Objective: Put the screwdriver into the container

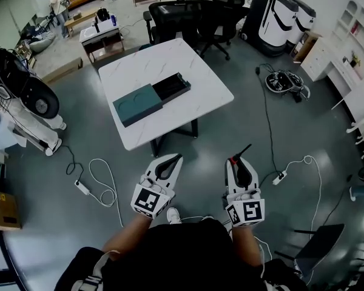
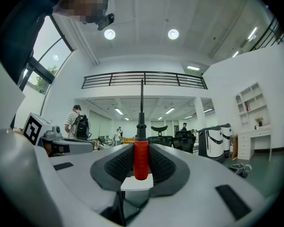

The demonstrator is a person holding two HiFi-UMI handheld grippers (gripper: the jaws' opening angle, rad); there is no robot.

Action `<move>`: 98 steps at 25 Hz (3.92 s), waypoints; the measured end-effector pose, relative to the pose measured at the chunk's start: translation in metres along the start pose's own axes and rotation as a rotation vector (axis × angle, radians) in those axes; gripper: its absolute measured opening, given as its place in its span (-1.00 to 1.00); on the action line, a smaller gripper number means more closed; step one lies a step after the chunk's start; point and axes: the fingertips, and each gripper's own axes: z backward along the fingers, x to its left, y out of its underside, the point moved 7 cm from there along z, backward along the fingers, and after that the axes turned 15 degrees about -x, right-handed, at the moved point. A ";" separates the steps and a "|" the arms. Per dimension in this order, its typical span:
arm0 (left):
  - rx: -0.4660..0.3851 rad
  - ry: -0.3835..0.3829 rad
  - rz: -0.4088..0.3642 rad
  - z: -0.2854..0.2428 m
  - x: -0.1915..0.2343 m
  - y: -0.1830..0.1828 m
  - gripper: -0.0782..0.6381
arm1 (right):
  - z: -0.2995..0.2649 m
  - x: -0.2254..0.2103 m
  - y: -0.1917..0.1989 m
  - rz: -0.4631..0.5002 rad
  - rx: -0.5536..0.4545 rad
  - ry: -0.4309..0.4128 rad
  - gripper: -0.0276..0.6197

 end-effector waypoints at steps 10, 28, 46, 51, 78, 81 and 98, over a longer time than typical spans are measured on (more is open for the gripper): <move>-0.008 0.016 0.007 -0.008 0.009 0.007 -0.76 | -0.016 0.002 0.007 0.014 0.016 0.000 -0.58; 0.029 -0.075 -0.003 -0.106 0.029 0.033 -0.76 | -0.079 -0.087 0.036 -0.030 0.012 -0.091 -0.58; 0.047 -0.219 -0.042 -0.157 0.047 0.050 -0.76 | -0.143 -0.144 0.062 -0.104 0.008 -0.236 -0.58; 0.053 -0.250 -0.050 -0.162 0.080 0.056 -0.76 | -0.183 -0.133 0.080 -0.107 0.008 -0.293 -0.58; 0.048 -0.366 -0.020 -0.136 0.275 0.079 -0.76 | -0.356 -0.039 0.181 -0.008 0.145 -0.448 -0.58; 0.051 -0.379 -0.021 -0.134 0.283 0.081 -0.76 | -0.368 -0.038 0.190 0.012 0.155 -0.456 -0.58; 0.117 -0.571 -0.069 -0.162 0.305 0.105 -0.76 | -0.438 -0.064 0.278 0.143 0.320 -0.688 -0.58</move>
